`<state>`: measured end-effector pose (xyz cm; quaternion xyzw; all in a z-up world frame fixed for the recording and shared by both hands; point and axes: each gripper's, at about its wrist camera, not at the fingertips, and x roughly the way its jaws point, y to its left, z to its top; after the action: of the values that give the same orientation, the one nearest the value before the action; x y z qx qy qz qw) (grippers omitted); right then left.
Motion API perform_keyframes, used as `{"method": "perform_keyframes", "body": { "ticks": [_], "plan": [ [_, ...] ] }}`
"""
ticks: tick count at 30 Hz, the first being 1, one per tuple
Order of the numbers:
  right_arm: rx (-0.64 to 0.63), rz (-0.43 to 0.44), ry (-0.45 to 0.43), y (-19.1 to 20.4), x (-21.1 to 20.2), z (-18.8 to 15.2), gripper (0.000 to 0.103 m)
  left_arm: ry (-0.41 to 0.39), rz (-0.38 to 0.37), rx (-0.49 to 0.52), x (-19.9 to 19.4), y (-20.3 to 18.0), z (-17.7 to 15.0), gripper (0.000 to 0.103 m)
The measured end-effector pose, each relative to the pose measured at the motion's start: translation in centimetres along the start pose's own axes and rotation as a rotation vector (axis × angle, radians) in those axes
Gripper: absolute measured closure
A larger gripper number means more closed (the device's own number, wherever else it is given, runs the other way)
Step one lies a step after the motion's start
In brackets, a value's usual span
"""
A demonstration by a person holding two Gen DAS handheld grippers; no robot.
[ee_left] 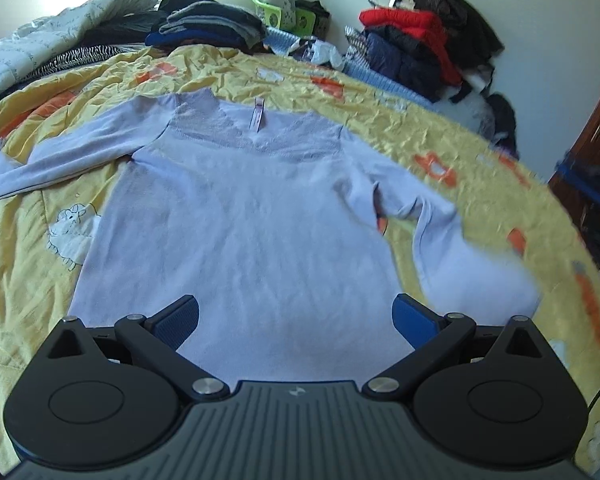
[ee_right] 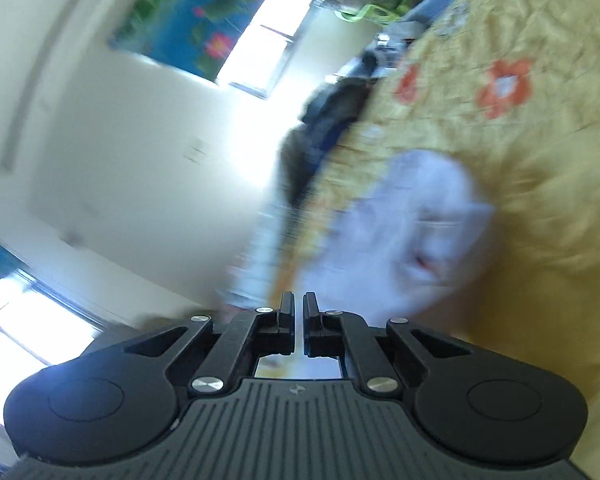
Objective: Fold small clothes
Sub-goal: 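Carry the held sleeve with the right gripper across the shirt front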
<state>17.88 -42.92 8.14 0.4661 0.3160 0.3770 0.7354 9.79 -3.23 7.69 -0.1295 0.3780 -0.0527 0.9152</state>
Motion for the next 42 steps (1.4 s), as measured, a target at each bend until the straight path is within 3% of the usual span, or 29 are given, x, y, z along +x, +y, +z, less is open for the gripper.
{"method": "perform_keyframes", "body": {
  "ticks": [2, 4, 5, 6, 7, 8, 9, 11, 16, 19, 22, 24, 28, 33, 36, 39, 42],
  "plan": [
    [0.042, 0.145, -0.001, 2.1, 0.9, -0.3, 0.095, -0.038, 0.002, -0.009, -0.8, 0.5, 0.3, 0.0],
    [0.001, 0.176, 0.027, 4.0, 1.9, -1.0, 0.094, -0.052, 0.019, -0.014, -1.3, 1.0, 0.4, 0.0],
    [-0.017, 0.145, 0.025, 4.4, 2.0, -1.1, 0.086, -0.057, 0.028, -0.018, -1.5, 1.4, 0.4, 0.0],
    [-0.027, 0.089, 0.013, 4.3, 1.8, -1.2, 0.071, -0.06, 0.034, -0.023, -1.7, 1.8, 0.3, 0.0],
    [-0.039, 0.017, -0.005, 3.5, 1.6, -1.1, 0.061, -0.062, 0.037, -0.029, -1.9, 2.3, 0.2, 0.0],
    [-0.029, -0.064, -0.033, 2.6, 0.9, -1.1, 0.041, -0.061, 0.04, -0.034, -2.0, 2.7, 0.1, 0.0],
    [-0.003, -0.145, -0.058, 1.1, 0.4, -1.2, 0.034, -0.059, 0.043, -0.036, -2.1, 3.0, -0.1, 0.0],
    [0.055, -0.257, -0.058, -2.1, -0.5, -1.9, 0.036, -0.043, 0.051, -0.036, -1.8, 3.5, -0.5, 0.0],
    [0.194, -0.437, -0.01, -8.1, -2.3, -6.1, 0.042, -0.004, 0.028, -0.035, -0.8, 3.6, -0.8, 0.0],
    [0.235, -0.477, 0.03, -9.6, -2.4, -7.7, 0.045, -0.005, 0.01, -0.012, -0.6, 2.8, -0.7, 0.0],
    [0.29, -0.445, 0.06, -10.1, -1.8, -8.8, 0.061, -0.015, 0.003, 0.005, -0.8, 2.3, -0.7, 0.0],
    [0.327, -0.411, 0.061, -10.4, -1.5, -9.1, 0.092, -0.019, 0.006, 0.007, -1.0, 2.3, -0.8, 0.0],
    [0.389, -0.398, 0.037, -11.2, -1.4, -9.2, 0.091, -0.008, 0.018, -0.009, -1.1, 3.1, -1.1, 0.0],
    [0.38, -0.412, 0.01, -10.4, -2.5, -9.1, 0.077, -0.007, 0.031, -0.029, -1.4, 4.1, -1.2, 0.0],
    [0.385, -0.425, -0.013, -10.7, -3.5, -8.8, 0.075, -0.001, 0.033, -0.037, -1.1, 4.2, -1.2, 0.0],
    [0.343, -0.465, 0.02, -10.5, -3.2, -8.4, 0.075, 0.01, 0.028, -0.031, -0.8, 3.8, -1.2, 0.0],
    [0.292, -0.474, 0.151, -9.4, -1.1, -8.7, 0.071, 0.01, 0.019, -0.013, -0.8, 3.1, -1.2, 0.0]
  ]
}}
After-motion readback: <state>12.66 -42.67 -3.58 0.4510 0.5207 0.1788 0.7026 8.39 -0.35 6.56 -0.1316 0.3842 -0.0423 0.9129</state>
